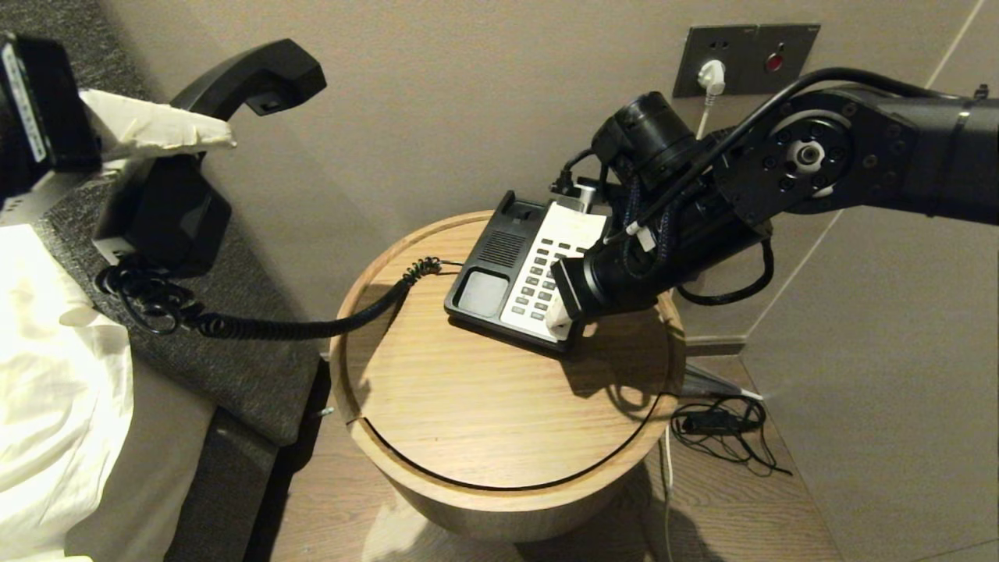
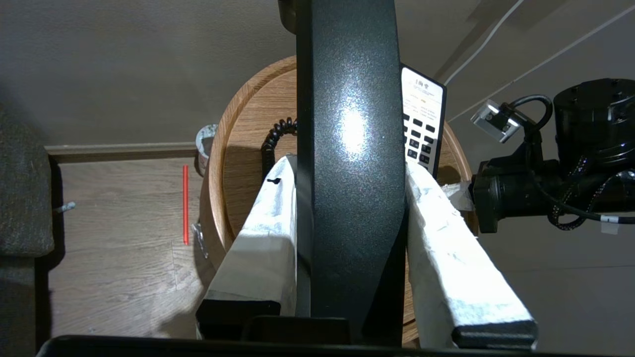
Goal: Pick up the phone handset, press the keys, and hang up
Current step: Dial the number
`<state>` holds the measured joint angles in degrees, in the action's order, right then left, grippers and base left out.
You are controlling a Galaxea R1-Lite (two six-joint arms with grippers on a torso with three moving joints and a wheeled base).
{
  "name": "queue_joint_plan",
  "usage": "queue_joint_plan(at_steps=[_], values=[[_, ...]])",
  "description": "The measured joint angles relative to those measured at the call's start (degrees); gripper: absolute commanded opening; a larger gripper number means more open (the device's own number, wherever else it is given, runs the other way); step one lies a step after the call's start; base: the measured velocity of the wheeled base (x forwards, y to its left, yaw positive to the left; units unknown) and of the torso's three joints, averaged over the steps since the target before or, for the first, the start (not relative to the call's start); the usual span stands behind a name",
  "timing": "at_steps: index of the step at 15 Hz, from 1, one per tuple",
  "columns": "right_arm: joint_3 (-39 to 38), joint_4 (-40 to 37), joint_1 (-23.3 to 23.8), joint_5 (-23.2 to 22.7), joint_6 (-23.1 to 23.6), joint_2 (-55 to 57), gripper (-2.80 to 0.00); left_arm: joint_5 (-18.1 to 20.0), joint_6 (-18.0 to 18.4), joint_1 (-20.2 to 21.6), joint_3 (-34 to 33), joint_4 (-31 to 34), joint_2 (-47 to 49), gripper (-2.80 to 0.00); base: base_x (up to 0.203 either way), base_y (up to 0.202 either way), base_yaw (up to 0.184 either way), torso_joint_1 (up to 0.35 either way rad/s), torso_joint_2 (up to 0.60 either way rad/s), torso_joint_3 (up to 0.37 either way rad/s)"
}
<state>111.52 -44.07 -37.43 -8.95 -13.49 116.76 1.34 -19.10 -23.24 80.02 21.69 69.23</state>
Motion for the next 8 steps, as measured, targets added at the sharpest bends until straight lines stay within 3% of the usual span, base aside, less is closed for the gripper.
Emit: queue_joint_plan(at_steps=[8], values=[[0.0, -3.2, -0.2, -0.2, -1.0, -7.7, -2.80, 0.0, 0.2, 0.0, -0.9, 0.0, -0.4, -2.80, 0.000, 0.000, 0.000, 0.000, 0.00, 0.000]])
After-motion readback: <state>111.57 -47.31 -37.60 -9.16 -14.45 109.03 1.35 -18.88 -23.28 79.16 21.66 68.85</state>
